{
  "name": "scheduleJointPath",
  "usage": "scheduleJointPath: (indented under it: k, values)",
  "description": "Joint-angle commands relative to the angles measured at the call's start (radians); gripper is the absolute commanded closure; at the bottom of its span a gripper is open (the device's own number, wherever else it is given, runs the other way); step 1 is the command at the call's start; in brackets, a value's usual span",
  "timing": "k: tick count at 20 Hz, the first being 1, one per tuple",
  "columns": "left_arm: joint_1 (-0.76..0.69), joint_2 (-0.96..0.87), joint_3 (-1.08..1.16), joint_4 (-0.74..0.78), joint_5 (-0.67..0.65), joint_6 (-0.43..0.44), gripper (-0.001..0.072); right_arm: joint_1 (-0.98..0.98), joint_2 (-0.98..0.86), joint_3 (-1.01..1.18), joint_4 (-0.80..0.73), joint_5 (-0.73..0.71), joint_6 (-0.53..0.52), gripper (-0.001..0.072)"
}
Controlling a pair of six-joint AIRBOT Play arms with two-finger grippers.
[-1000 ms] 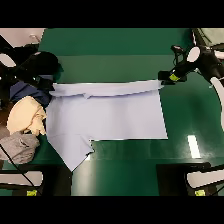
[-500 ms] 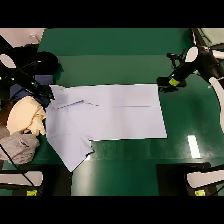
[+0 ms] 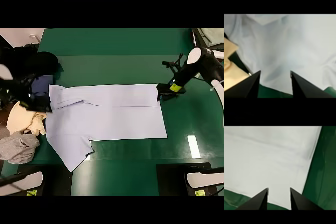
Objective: Fold the shirts.
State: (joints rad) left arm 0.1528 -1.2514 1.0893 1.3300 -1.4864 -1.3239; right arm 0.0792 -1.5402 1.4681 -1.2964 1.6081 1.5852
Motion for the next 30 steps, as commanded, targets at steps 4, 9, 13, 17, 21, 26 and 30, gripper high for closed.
scheduleJointPath:
  k: [4, 9, 13, 17, 21, 26, 30]
  values:
    - [0.000, 0.357, -0.441, 0.018, 0.066, -0.135, 0.0250, -0.066, 0.169, -0.256, 0.190, -0.150, -0.095, 0.0386]
    - [0.000, 0.383, -0.519, 0.104, 0.144, -0.257, 0.0249, -0.096, 0.218, -0.319, 0.206, -0.148, -0.129, 0.0386]
    - [0.000, 0.381, -0.525, 0.115, 0.234, -0.307, 0.0250, -0.085, 0.235, -0.319, 0.206, -0.153, -0.131, 0.0386]
    - [0.000, 0.316, -0.526, 0.099, 0.245, -0.318, 0.0250, -0.085, 0.235, -0.319, 0.206, -0.149, -0.131, 0.0386]
    - [0.000, 0.275, -0.530, 0.077, 0.240, -0.296, 0.0251, -0.085, 0.235, -0.319, 0.206, -0.142, -0.131, 0.0386]
    - [0.000, 0.258, -0.529, 0.077, 0.235, -0.288, 0.0316, -0.085, 0.235, -0.319, 0.206, -0.142, -0.131, 0.0387]
    - [0.000, 0.258, -0.525, 0.072, 0.225, -0.288, 0.0681, -0.121, 0.242, -0.321, 0.204, -0.097, -0.140, 0.0386]
